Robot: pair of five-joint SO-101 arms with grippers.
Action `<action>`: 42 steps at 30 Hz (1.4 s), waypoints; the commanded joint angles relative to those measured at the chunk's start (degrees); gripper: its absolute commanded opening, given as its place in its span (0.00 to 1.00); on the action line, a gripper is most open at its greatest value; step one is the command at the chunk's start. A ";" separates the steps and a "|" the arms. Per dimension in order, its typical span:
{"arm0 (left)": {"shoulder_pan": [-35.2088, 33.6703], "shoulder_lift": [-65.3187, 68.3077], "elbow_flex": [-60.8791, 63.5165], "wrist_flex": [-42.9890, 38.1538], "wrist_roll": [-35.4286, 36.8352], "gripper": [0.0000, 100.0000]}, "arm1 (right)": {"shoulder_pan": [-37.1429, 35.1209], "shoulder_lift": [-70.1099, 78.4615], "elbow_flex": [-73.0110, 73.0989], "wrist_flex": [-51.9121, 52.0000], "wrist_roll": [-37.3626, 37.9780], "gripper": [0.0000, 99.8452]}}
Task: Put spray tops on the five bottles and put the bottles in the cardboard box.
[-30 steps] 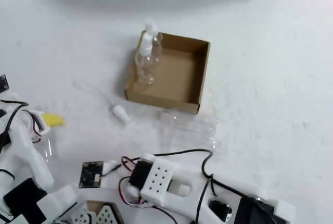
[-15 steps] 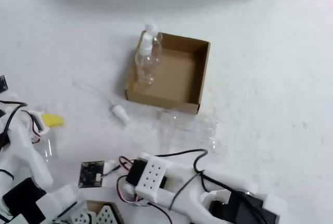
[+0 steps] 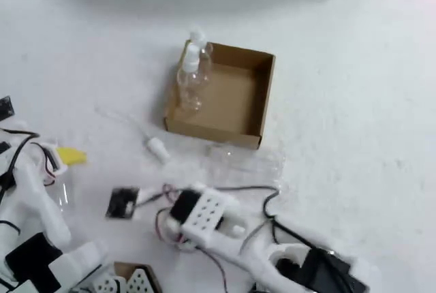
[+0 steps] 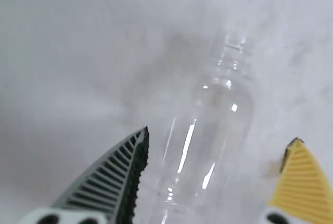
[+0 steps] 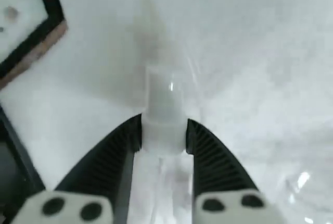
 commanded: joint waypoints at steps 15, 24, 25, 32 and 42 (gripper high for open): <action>6.20 -0.84 -0.70 -1.05 -2.37 0.38 | 20.18 -23.60 -2.73 7.87 -4.92 0.02; 6.64 -0.40 -0.26 -3.52 -2.90 0.38 | 29.85 -37.93 -2.73 16.66 1.58 0.02; 6.64 -0.40 -0.26 -3.52 -2.90 0.38 | 31.43 -39.60 -2.73 17.45 1.58 0.02; 6.46 -0.31 -0.26 -3.43 -3.52 0.38 | 50.07 -45.41 -2.29 18.24 1.58 0.02; 6.73 -0.31 -0.18 -3.25 -6.33 0.38 | 84.26 -45.76 10.64 5.32 1.49 0.02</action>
